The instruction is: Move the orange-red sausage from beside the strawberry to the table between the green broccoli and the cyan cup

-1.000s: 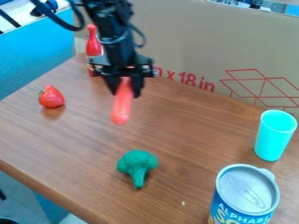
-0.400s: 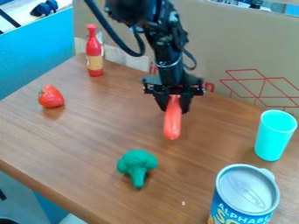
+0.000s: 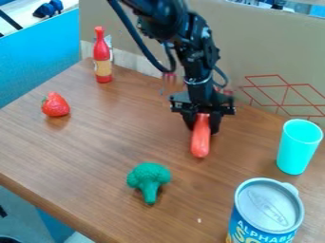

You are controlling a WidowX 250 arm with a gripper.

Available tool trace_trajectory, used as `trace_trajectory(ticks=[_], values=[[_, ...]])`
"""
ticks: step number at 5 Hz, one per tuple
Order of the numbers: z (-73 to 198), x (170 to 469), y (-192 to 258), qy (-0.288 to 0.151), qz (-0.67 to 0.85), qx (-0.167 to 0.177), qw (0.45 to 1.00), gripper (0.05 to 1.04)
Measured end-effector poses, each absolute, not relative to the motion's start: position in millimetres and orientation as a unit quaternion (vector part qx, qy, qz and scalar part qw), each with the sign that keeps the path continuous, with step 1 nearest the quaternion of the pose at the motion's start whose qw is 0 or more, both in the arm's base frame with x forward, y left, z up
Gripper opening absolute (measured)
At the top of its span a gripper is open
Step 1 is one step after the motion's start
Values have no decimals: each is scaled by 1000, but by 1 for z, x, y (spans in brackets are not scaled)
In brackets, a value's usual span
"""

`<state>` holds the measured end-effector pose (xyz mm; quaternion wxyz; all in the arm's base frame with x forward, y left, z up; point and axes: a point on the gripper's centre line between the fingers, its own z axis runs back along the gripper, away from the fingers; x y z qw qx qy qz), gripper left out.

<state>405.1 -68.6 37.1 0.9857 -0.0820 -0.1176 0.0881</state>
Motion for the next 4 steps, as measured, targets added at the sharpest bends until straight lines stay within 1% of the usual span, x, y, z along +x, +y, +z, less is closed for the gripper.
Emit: trace_trajectory(ticks=[1,2,3,4], values=[[34,396,-67,-91,90,-67,990,614],[34,382,-57,-60,99,-65,991,891],[53,371,-50,-80,93,-73,990,1008],[98,368,-39,-151,97,-73,981,1005]])
